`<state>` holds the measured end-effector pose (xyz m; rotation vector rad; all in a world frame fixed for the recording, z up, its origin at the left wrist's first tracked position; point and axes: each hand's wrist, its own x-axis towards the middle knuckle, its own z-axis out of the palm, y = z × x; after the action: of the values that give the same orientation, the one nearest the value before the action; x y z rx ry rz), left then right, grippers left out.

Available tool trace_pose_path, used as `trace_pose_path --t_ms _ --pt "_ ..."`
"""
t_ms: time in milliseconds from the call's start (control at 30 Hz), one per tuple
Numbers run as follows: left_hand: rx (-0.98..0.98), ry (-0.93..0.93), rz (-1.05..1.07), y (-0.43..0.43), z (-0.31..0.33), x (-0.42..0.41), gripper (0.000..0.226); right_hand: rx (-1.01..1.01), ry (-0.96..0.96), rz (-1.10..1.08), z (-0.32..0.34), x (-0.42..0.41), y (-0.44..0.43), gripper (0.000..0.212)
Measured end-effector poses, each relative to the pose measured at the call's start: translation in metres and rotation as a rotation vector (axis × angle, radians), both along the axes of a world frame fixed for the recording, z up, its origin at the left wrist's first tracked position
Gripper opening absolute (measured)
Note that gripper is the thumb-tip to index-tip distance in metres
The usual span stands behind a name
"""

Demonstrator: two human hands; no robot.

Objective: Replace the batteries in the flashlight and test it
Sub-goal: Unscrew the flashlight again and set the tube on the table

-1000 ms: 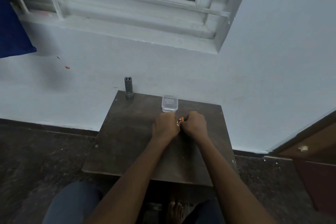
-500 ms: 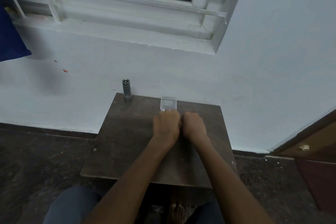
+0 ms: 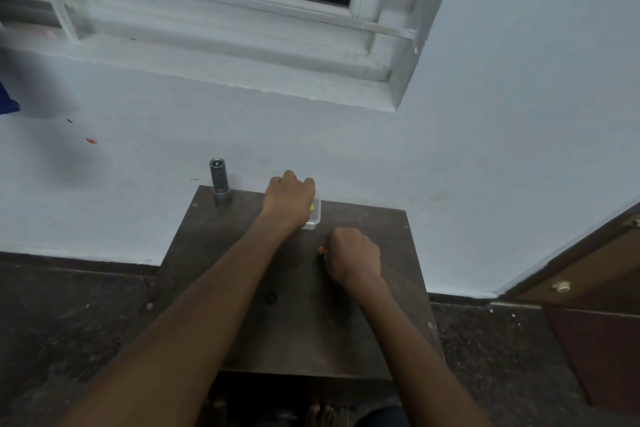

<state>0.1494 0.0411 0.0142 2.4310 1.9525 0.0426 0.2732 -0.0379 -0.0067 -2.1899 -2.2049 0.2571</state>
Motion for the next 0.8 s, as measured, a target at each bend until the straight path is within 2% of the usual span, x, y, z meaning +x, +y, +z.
trace_pose_path --t_ms 167,267,433,567,800 --pt "0.045 -0.076 -0.012 0.010 -0.007 -0.001 0.040 -0.031 0.051 -0.009 0.007 0.003 0.005 0.017" --pt "0.063 -0.254 0.096 0.009 -0.008 -0.009 0.040 0.001 0.131 -0.050 0.015 0.004 0.013 0.010" --pt "-0.006 -0.447 0.246 -0.001 -0.014 -0.024 0.031 0.149 0.192 0.034 0.029 -0.008 0.039 0.016" --pt "0.022 -0.467 0.232 -0.011 -0.024 -0.025 0.013 0.129 0.066 0.127 0.027 -0.027 0.065 0.024" --pt "0.010 -0.553 0.257 -0.009 -0.031 -0.024 0.018 0.080 -0.107 0.227 0.009 -0.035 0.089 0.027"
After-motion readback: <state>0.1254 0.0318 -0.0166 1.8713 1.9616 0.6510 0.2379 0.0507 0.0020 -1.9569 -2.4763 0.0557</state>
